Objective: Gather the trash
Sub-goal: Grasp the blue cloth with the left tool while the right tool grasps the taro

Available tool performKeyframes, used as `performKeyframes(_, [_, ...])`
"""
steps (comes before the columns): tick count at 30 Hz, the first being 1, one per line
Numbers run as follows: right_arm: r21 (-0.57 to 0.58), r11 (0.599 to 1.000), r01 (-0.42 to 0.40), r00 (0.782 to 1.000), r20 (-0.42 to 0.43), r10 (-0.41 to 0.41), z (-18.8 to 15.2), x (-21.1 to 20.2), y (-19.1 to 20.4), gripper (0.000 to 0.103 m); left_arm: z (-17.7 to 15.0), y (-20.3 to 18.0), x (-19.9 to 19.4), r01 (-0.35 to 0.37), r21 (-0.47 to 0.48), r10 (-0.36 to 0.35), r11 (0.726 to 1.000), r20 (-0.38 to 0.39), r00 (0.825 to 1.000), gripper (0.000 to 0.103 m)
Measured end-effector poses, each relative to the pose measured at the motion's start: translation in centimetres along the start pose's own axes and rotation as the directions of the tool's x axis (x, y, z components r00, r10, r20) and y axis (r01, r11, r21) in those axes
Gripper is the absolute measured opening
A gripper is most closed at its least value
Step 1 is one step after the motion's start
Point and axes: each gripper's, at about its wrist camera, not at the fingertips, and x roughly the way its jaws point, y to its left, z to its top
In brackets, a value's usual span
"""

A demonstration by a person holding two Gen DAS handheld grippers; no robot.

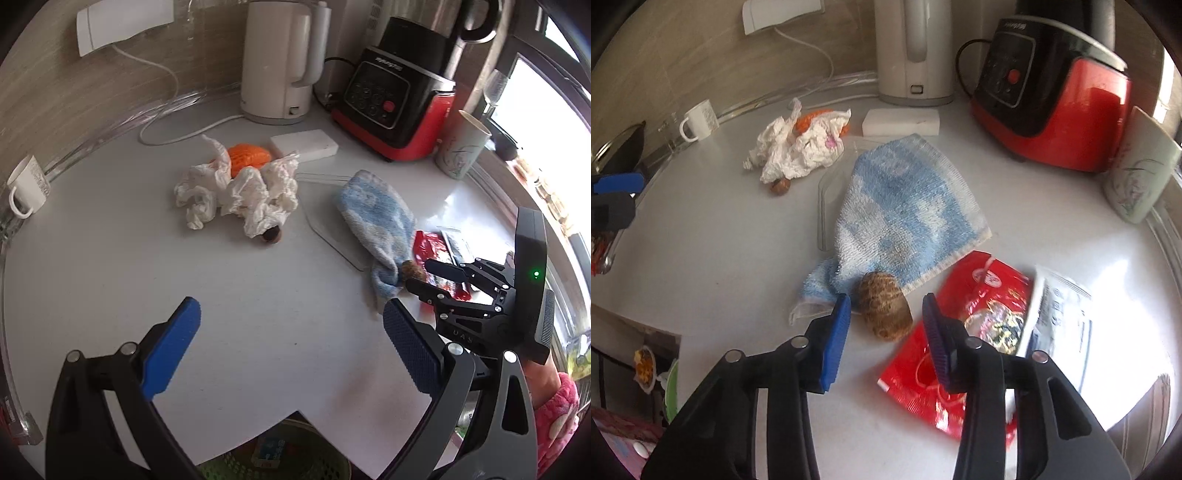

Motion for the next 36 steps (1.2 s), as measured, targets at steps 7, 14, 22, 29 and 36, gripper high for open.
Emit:
performKeyframes(7, [0.023, 0.999, -0.041, 0.999, 0.008, 0.041, 0.2, -0.3, -0.8, 0.029, 0.8, 0.5, 1.0, -0.014, -0.025, 0.013, 1.0, -0.006, 1.0, 0.095])
performKeyframes(14, [0.121, 0.99, -0.067, 0.995, 0.083, 0.057, 0.3, -3.9, -3.0, 0.029, 2.7, -1.2, 2.5, 0.025, -0.031, -0.025, 0.999, -0.021, 0.999, 0.095])
performKeyframes(22, [0.162, 0.984, -0.069, 0.991, 0.126, 0.049, -1.0, -7.2, -5.0, 0.029, 5.9, -7.4, 6.6, 0.098, 0.03, -0.097, 0.995, -0.041, 0.994, 0.095])
performKeyframes(29, [0.205, 0.974, -0.094, 0.989, 0.13, 0.068, -3.2, -7.3, -6.6, 0.029, 6.9, -11.2, 11.6, 0.073, 0.103, -0.063, 0.992, -0.1, 0.993, 0.095])
performKeyframes(36, [0.269, 0.956, -0.116, 0.985, 0.156, 0.076, -4.3, -7.1, -8.4, 0.029, 7.0, -12.0, 15.0, 0.053, 0.117, -0.03, 0.992, -0.185, 0.982, 0.055])
